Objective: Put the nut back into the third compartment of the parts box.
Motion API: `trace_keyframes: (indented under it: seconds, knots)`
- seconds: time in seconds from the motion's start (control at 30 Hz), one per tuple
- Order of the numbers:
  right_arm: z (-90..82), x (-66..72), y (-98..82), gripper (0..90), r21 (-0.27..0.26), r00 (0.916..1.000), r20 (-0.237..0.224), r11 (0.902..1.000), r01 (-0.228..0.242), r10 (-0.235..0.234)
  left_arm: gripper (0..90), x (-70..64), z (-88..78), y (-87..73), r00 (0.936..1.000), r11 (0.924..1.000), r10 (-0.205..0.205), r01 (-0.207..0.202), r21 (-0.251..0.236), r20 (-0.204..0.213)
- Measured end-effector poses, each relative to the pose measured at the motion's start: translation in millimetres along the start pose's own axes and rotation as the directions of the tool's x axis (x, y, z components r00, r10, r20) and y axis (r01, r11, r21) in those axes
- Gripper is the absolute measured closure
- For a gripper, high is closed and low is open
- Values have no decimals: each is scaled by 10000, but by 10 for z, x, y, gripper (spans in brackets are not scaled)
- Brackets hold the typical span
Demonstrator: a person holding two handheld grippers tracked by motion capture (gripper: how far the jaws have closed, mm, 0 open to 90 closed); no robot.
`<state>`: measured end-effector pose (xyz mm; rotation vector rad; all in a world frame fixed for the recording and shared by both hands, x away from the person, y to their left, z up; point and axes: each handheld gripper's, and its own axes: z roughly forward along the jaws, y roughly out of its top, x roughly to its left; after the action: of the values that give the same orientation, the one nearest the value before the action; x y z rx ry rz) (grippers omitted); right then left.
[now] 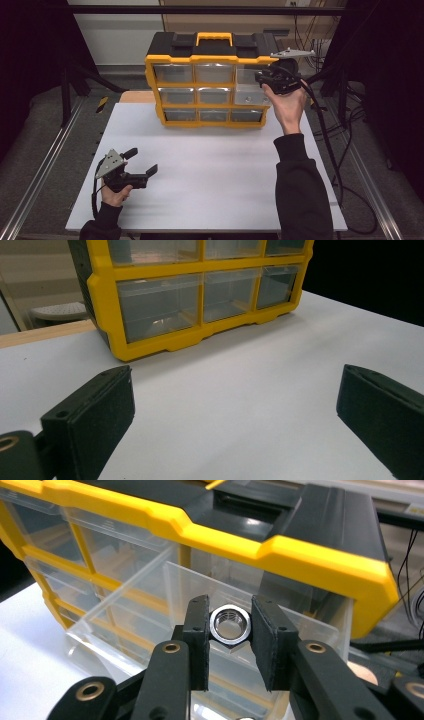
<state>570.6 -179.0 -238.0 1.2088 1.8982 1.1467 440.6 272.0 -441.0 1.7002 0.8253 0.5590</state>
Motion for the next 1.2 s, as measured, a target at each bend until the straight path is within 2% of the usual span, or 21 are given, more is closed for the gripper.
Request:
trace_keyframes:
  seconds: [0.13,0.27,0.33,0.4,0.53,0.63,0.8,0.87,1.0,1.2]
  knots:
    - [37,-10,-15,697,392,10000,69,9992,3,-5,17,-3,2,0,10000,10000,-4,4,6,12]
    - [12,-20,-19,626,194,10000,38,9998,-36,35,17,1,-2,1,10000,10000,-8,8,2,2]
    - [-50,-24,-15,578,-122,10000,-37,9999,-15,15,17,2,-3,1,10000,10000,-12,12,1,-3]
    - [-141,-31,-21,527,-603,9993,-374,9982,-34,11,18,1,-3,2,10000,10000,-7,7,-4,-4]
    - [-341,-1,-109,379,-1591,9965,-835,9873,-35,-100,18,0,-4,3,10000,10000,-3,3,-14,-11]
    - [-459,39,-243,255,-2196,9931,-1172,9755,-158,-103,17,-1,-2,2,10000,10000,-6,6,-5,-17]
    - [-577,129,-532,98,-2642,9896,-1426,9643,-204,-182,17,0,-6,3,10000,10000,-1,1,-13,-22]
    - [-594,165,-672,73,-2637,9876,-1557,9644,-219,-202,17,-1,-7,3,10000,10000,10,-10,-18,-20]
    - [-574,213,-973,47,-2302,9830,-1824,9729,-214,-216,16,-1,-8,3,10000,10000,12,-12,-24,-27]
    - [-521,239,-1451,44,-2094,9758,-2187,9764,-520,51,16,-4,-12,4,10000,10000,14,-14,-34,-13]
